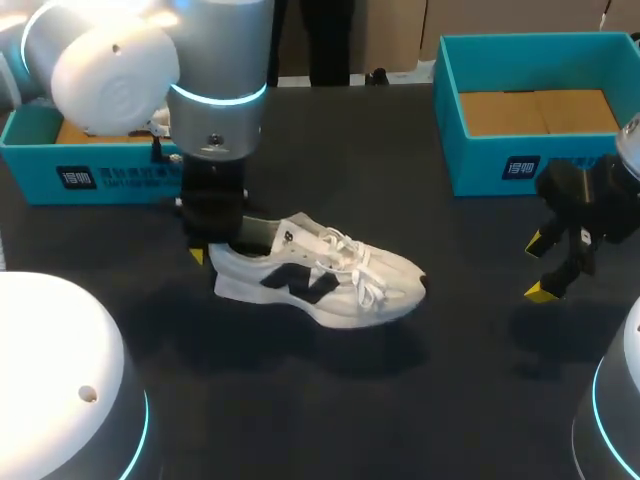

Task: Take the shoe out of the shoebox, open the shoe tongue, remove and reinsert the insole, then place the shoe into the shoebox

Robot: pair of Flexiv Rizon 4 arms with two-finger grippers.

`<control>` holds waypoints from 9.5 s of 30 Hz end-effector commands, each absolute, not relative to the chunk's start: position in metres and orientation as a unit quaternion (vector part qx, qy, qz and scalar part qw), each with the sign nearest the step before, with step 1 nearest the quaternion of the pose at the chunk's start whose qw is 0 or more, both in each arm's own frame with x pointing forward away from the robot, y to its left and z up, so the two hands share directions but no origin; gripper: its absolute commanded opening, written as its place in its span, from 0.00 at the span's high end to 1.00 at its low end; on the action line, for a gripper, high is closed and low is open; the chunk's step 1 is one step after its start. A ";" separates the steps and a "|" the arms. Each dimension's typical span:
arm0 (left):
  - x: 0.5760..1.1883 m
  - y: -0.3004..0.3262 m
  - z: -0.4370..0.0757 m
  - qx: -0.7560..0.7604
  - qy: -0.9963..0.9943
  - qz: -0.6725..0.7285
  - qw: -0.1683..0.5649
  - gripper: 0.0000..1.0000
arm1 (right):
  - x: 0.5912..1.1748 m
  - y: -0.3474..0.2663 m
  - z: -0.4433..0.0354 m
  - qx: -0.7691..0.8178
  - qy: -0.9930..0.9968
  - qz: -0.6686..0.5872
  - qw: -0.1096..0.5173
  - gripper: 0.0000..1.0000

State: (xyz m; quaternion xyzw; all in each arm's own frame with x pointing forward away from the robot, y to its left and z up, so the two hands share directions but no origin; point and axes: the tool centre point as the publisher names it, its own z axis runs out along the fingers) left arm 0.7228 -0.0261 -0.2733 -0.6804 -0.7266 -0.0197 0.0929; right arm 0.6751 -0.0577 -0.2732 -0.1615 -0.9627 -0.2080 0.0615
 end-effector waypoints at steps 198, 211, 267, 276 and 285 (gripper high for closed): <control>0.725 -0.029 -0.395 -0.046 -0.755 0.648 0.089 0.00 | 0.674 -0.058 -0.274 -0.162 -0.963 -0.207 0.061 0.00; 0.736 -0.043 -0.392 -0.065 -0.750 0.648 0.115 0.00 | 0.674 -0.058 -0.274 -0.162 -0.963 -0.207 0.061 0.00; 0.702 -0.117 -0.415 -0.093 -0.762 0.616 0.175 0.00 | 0.674 -0.058 -0.274 -0.162 -0.963 -0.207 0.061 0.00; 0.702 -0.125 -0.414 -0.101 -0.763 0.615 0.174 0.00 | 0.674 -0.058 -0.274 -0.162 -0.963 -0.207 0.061 0.00; 0.701 -0.134 -0.417 -0.105 -0.762 0.615 0.176 0.00 | 0.674 -0.058 -0.274 -0.162 -0.963 -0.207 0.061 0.00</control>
